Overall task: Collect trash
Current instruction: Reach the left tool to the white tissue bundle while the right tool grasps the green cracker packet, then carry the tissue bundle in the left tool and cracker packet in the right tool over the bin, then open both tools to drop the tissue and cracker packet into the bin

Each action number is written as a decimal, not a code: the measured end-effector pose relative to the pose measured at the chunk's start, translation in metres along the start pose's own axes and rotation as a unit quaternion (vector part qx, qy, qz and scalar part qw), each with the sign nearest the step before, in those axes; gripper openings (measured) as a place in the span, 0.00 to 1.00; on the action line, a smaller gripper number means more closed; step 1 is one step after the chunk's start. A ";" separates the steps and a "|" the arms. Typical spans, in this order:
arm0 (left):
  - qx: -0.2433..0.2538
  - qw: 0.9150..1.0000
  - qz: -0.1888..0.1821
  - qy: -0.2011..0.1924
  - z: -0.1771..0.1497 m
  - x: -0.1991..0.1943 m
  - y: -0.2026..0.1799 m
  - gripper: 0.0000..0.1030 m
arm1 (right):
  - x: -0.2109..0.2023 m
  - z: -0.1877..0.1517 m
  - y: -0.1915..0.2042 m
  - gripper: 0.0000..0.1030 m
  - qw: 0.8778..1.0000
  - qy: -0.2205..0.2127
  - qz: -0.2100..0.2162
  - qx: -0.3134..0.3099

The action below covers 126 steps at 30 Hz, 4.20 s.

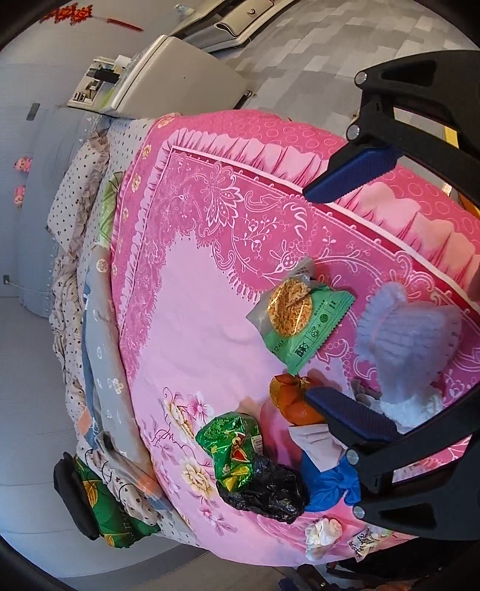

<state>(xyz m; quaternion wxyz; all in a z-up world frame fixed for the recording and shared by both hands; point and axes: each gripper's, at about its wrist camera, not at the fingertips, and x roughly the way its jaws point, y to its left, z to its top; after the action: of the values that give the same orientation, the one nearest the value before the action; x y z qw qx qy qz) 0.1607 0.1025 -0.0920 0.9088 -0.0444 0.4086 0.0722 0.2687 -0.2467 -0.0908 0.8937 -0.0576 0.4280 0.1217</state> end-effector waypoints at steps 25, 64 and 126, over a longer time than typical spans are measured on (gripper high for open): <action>0.037 0.994 -0.082 0.064 -0.008 0.065 -0.011 0.46 | 0.074 0.007 -0.011 0.50 0.995 0.072 0.019 0.061; 0.033 0.982 -0.184 -0.024 0.004 -0.041 -0.058 0.27 | -0.083 -0.040 -0.032 0.29 0.995 -0.025 -0.009 0.097; 0.221 0.911 -0.346 0.038 -0.066 -0.102 -0.292 0.72 | -0.210 -0.198 -0.190 0.52 0.956 -0.004 -0.112 0.270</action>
<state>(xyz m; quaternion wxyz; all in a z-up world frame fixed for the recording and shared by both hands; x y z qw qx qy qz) 0.0945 -0.2044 -0.0531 0.8471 0.0164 0.4076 -0.3407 0.0441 -0.5056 -0.0515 0.8856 0.1388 0.4320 -0.0989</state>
